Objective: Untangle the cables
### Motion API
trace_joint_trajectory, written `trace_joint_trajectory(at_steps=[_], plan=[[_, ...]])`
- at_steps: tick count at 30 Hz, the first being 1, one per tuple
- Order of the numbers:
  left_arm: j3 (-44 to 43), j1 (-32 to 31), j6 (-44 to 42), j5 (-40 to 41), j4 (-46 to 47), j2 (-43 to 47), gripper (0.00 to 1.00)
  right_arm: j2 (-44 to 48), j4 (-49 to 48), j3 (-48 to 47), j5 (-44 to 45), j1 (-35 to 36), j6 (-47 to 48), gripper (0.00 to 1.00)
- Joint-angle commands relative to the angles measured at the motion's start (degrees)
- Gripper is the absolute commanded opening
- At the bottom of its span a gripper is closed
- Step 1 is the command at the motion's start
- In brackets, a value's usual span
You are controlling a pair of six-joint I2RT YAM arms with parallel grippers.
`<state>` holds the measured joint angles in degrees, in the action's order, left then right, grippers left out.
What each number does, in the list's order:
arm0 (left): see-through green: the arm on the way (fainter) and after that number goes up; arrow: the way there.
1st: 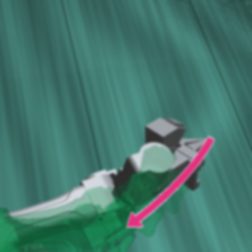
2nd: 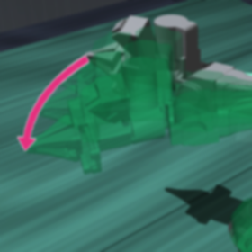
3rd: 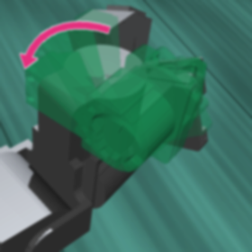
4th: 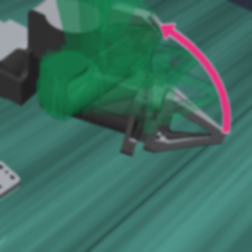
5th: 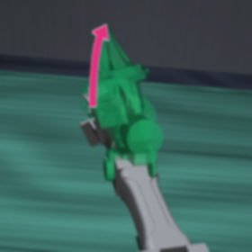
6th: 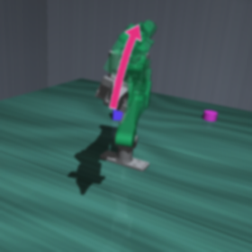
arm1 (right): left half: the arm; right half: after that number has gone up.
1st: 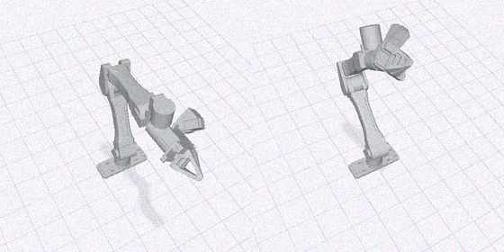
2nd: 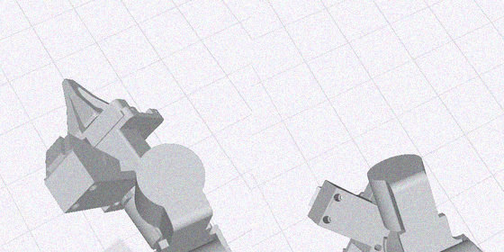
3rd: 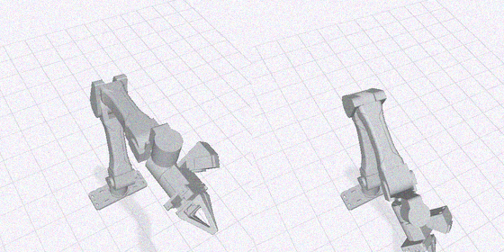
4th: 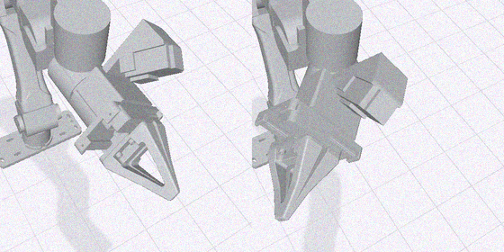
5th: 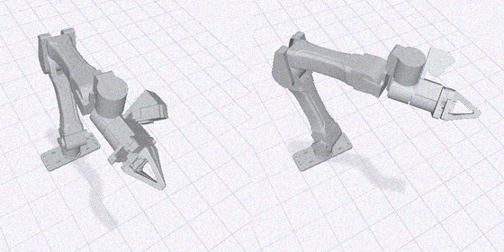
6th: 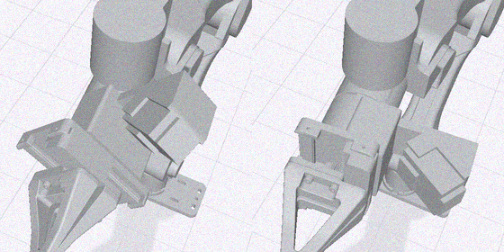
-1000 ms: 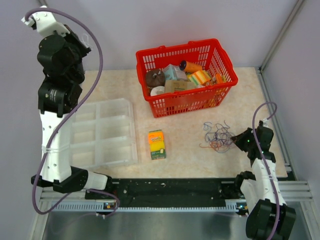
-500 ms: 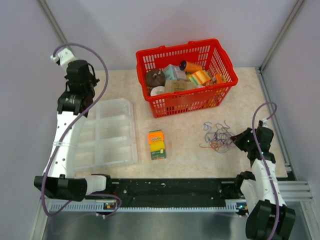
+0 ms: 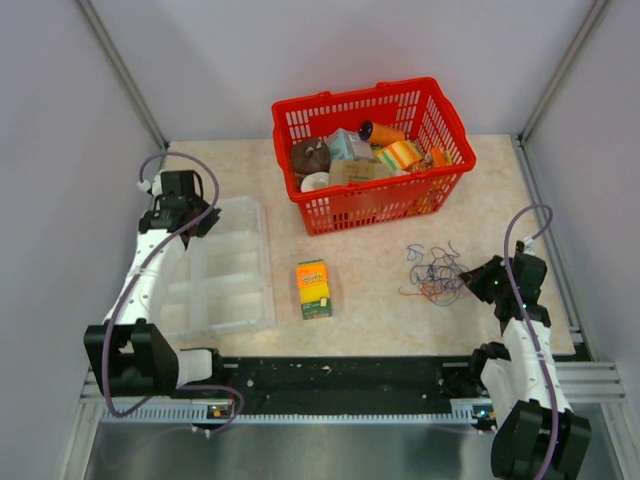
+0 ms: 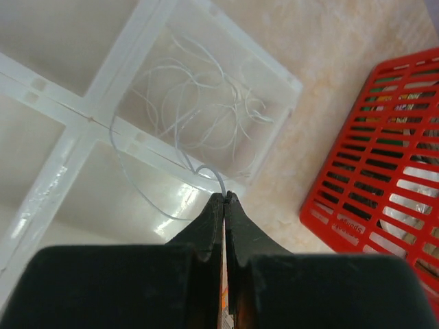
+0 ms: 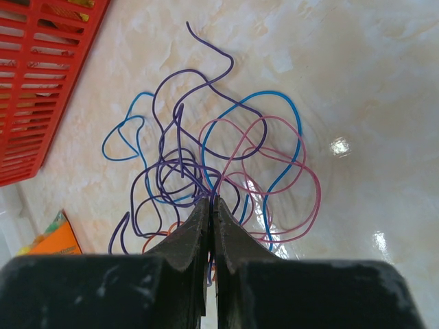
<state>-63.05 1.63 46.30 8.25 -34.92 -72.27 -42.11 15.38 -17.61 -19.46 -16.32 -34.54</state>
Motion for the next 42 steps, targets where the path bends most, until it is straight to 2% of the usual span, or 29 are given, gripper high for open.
trace_joint_trajectory(at_steps=[1, 6, 10, 16, 19, 23, 25, 27, 32, 35, 40, 42], plan=[[0.3, 0.0, 3.4, -10.5, 3.5, -2.2, 0.0, 0.5, -2.6, 0.4, -0.5, -0.4, 0.1, 0.01], [2.0, 0.5, 4.2, -9.2, 7.5, -3.9, 0.0, 0.1, -3.0, 0.6, -0.7, -0.5, 0.0, 0.01], [-4.0, 2.0, 2.3, -8.9, 7.4, -8.8, 0.0, -0.2, -3.2, 0.6, -1.0, -0.4, 0.0, 0.01], [-16.0, 3.4, -2.1, -5.5, 0.0, -20.0, 0.0, -0.3, -3.3, 0.6, -0.7, -0.5, 0.0, 0.01], [-19.7, 3.5, -4.7, -7.5, -5.3, -23.9, 0.0, -0.3, -3.4, 0.7, -0.8, -0.5, 0.1, 0.02], [-14.6, 3.5, -6.0, -7.4, -3.2, -20.6, 0.0, -0.5, -3.6, 0.8, -0.9, -0.5, 0.0, 0.02], [-9.9, 3.5, -6.5, -7.4, -0.1, -17.0, 0.03, -0.7, -3.9, 0.9, -1.2, -0.5, 0.0, 0.02], [-6.3, 3.5, -6.8, -8.0, 3.1, -15.7, 0.0, -0.9, -4.0, 1.0, -1.3, -0.4, -0.1, 0.02], [-4.8, 3.4, -5.4, -10.6, 3.5, -19.7, 0.0, -0.9, -4.1, 1.0, -1.6, -0.4, -0.2, 0.02], [-6.5, 3.5, -5.4, -10.9, 1.8, -20.5, 0.08, -0.4, -4.1, 1.1, -2.1, -0.5, -0.2, 0.02], [-1.0, 3.5, -6.9, -9.4, 7.0, -9.1, 0.53, -0.3, -4.1, 1.2, -1.9, -0.5, -0.2, 0.02], [-1.0, 3.5, -7.6, -10.7, 5.2, -7.4, 0.64, -0.5, -4.3, 1.2, -1.9, -0.4, -0.2, 0.02]])
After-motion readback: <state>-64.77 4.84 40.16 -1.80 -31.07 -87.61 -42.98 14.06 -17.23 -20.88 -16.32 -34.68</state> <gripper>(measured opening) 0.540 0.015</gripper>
